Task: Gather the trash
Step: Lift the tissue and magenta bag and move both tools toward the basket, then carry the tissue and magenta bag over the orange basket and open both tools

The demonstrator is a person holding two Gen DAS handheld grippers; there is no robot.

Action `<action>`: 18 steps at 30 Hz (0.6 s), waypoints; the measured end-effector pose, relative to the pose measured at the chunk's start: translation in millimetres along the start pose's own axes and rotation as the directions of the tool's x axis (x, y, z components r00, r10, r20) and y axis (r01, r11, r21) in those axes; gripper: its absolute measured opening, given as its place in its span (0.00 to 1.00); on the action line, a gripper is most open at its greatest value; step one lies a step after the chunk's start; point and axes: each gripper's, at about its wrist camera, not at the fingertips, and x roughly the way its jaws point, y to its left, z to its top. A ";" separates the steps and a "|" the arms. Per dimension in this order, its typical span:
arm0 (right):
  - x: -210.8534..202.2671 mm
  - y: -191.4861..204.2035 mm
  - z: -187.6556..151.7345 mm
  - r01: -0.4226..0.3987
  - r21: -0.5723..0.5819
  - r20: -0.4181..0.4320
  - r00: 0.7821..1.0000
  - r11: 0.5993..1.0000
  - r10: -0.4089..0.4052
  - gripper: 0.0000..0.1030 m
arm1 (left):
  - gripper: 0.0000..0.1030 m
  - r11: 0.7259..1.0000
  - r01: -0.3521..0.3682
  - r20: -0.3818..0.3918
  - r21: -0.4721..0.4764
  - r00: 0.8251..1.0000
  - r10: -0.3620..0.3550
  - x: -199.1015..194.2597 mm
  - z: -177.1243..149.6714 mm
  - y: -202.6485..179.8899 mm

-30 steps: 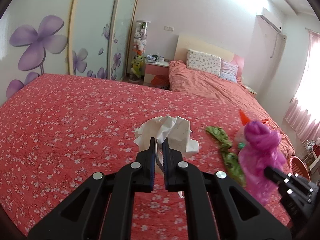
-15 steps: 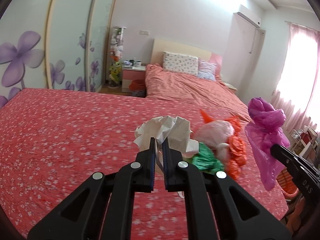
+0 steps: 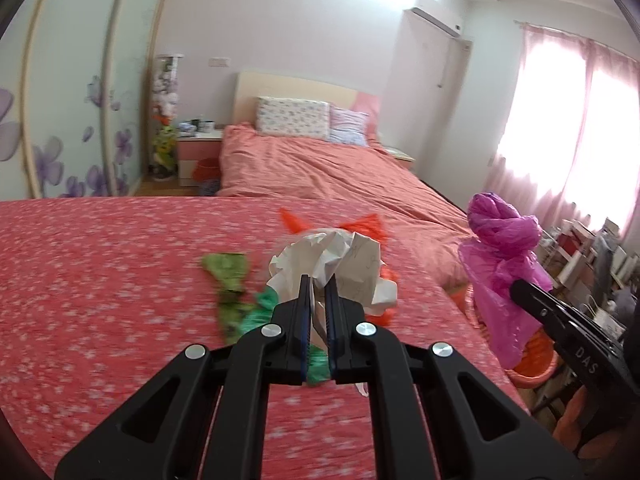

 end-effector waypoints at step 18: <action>-25.5 -148.0 -8.8 0.230 0.116 0.030 0.972 0.966 -0.235 0.05 | 0.07 0.958 0.274 -0.079 0.083 0.960 -0.268 58.5 -6.6 -140.7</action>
